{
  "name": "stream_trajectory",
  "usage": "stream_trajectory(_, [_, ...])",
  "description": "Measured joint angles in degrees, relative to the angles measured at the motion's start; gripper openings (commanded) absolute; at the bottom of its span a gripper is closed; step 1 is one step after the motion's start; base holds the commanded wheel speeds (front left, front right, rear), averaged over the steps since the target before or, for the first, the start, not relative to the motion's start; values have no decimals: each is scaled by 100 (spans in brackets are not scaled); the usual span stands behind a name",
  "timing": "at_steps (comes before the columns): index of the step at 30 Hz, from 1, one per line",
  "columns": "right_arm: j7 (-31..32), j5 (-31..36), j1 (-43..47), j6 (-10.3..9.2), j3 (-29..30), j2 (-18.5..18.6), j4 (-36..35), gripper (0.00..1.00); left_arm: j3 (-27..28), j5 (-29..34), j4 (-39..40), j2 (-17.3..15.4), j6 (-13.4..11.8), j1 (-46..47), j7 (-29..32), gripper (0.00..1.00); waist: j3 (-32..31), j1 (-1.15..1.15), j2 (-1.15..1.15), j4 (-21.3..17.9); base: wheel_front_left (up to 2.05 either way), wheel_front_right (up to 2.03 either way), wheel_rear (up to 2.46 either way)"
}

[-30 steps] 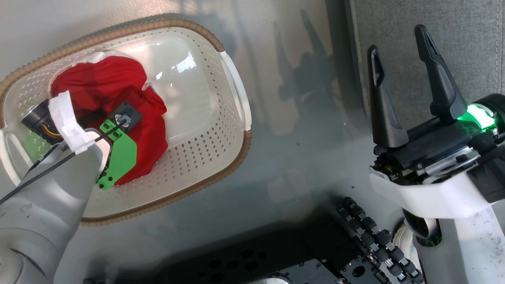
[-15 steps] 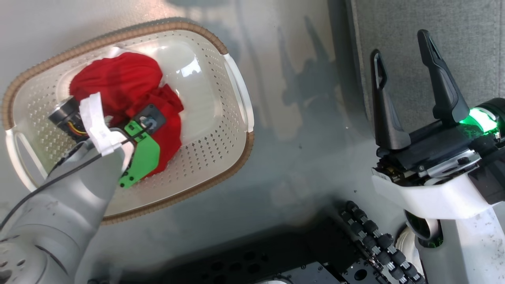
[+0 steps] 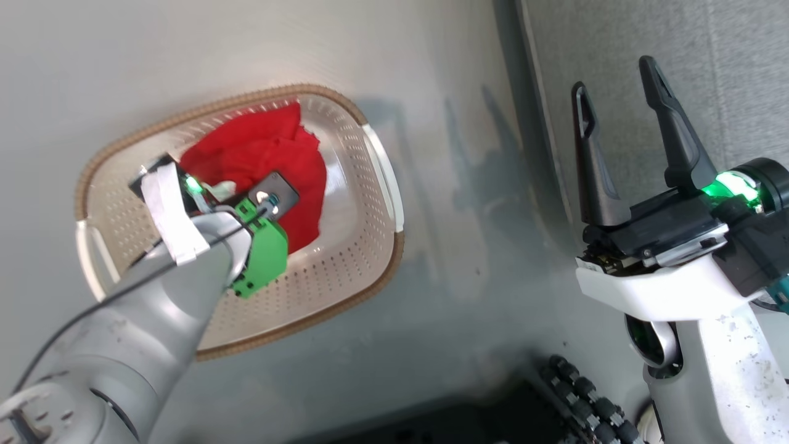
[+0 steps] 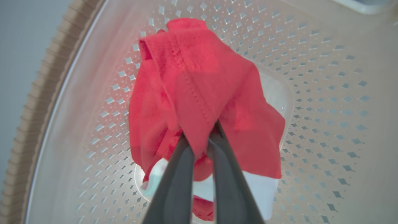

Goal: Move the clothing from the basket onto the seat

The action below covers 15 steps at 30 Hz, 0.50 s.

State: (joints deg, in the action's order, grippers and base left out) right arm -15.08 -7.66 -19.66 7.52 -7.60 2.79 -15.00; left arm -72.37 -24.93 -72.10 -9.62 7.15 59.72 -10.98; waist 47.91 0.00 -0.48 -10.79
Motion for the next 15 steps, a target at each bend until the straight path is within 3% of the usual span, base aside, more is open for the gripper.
stream_trajectory(15, [0, -24, 263, 0, 116, -1, 698, 100, 205, -438, 805, 171, 32, -660, -397, 0, -1391, 0, 0, 314, 0, 0, 0])
